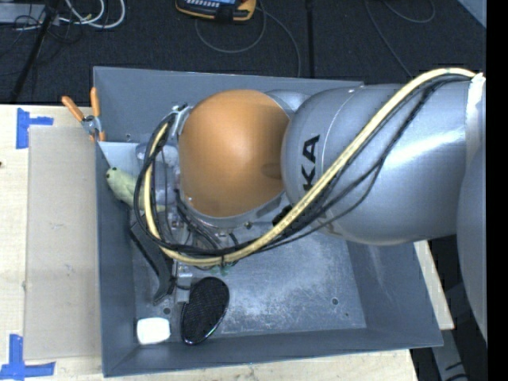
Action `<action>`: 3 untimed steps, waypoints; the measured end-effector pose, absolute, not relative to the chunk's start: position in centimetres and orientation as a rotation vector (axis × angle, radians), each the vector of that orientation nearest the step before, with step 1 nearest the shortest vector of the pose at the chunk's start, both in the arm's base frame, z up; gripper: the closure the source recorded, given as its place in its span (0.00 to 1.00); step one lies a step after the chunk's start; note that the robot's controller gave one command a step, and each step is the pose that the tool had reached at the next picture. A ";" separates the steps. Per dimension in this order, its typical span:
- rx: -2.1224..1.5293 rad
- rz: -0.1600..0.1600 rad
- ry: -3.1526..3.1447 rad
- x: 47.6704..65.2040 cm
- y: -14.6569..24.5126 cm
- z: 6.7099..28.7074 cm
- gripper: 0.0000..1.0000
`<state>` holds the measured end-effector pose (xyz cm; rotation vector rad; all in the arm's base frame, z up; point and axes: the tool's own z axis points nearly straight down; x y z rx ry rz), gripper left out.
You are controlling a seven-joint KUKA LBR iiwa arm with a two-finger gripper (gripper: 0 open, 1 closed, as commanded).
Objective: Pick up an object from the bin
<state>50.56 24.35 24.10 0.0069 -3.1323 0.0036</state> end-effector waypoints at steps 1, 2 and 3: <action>-0.002 0.001 -3.140 50.8 24.2 24.6 0.00; 0.036 -0.002 -3.141 51.1 21.3 19.3 0.00; 0.016 0.007 -3.126 50.0 18.9 18.2 0.00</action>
Offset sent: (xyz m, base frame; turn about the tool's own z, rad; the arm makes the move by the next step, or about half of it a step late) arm 0.0096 -0.0728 -0.1205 -0.0428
